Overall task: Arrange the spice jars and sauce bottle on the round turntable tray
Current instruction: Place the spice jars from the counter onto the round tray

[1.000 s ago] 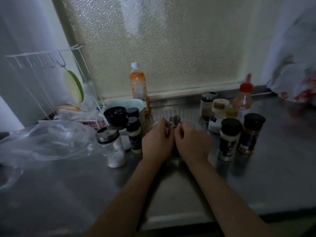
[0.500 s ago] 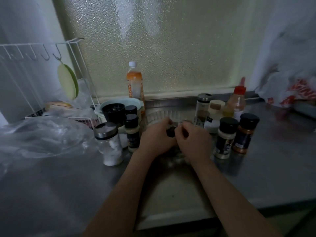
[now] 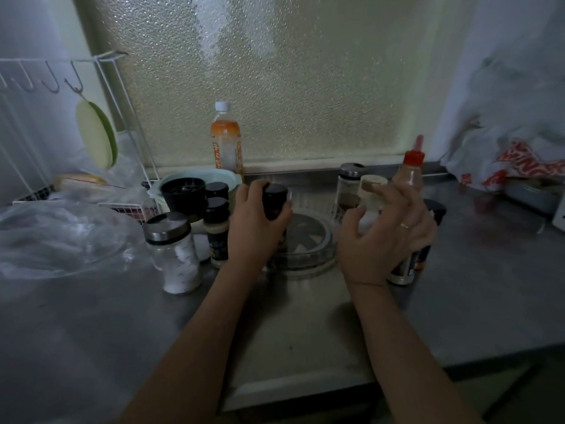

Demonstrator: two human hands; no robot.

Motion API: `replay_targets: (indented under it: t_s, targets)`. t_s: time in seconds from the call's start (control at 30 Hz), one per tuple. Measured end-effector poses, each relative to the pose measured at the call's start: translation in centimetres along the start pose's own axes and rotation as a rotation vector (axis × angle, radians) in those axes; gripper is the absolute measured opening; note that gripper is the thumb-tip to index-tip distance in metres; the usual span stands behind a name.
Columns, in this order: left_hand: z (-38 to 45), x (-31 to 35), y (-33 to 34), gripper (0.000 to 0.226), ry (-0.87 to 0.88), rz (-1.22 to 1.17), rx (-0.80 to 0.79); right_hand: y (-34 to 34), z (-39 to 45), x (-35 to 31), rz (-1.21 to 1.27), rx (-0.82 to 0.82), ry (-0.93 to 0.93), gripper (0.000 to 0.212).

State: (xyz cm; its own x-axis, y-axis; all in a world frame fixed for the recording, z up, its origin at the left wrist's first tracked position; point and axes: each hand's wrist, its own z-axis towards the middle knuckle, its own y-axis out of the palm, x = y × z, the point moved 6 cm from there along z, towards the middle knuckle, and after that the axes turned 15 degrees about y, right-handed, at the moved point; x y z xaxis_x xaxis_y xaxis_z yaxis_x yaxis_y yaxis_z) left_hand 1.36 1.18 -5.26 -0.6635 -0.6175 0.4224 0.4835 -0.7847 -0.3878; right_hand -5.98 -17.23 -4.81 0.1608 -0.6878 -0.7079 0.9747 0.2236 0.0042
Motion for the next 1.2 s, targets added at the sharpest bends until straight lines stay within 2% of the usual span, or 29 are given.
replay_targets:
  t_s: [0.17,0.33,0.43,0.67,0.73,0.8,0.87,0.93,1.0,1.07,1.13,1.2]
  targets:
    - [-0.7,-0.6,1.0,0.047,-0.027,-0.016,-0.106,-0.4,0.5,0.6,0.028,0.029,0.105,0.036]
    - [-0.6,-0.8,0.8,0.046,-0.028,-0.015,-0.086,-0.2,0.3,1.1,-0.043,-0.038,0.263,0.050]
    - [-0.7,-0.6,0.8,0.048,-0.014,-0.033,-0.074,-0.1,0.1,1.0,-0.051,-0.063,0.275,0.055]
    - [-0.8,-0.3,0.7,0.044,0.006,-0.057,-0.085,0.1,0.0,1.0,0.155,-0.179,0.290,0.062]
    - [-0.9,0.4,0.1,0.037,0.043,-0.046,-0.043,0.5,-0.1,1.1,0.189,-0.234,0.296,0.063]
    - [-1.0,1.7,-1.6,0.028,0.175,0.045,0.072,0.7,-0.3,1.1,0.180,-0.284,0.317,0.063]
    - [-1.2,3.1,-3.1,0.020,0.351,0.204,0.205,0.8,-0.4,1.1,0.128,-0.301,0.307,0.062]
    - [-1.3,3.8,-3.9,0.020,0.412,0.421,0.297,0.9,-0.6,1.0,0.041,-0.322,0.276,0.061]
    - [-1.2,3.3,-3.9,0.027,0.302,0.570,0.279,1.3,-0.9,1.3,-0.080,-0.375,0.251,0.058]
    - [-1.4,2.5,-3.5,0.034,0.182,0.605,0.205,1.5,-1.1,1.4,-0.117,-0.411,0.232,0.054]
    - [-1.7,1.9,-3.2,0.035,0.121,0.625,0.149,1.1,-0.9,0.6,0.049,-0.400,0.194,0.049]
    - [-1.9,1.6,-3.0,0.035,0.065,0.637,0.130,0.4,-0.7,-0.7,0.247,-0.343,0.066,0.043]
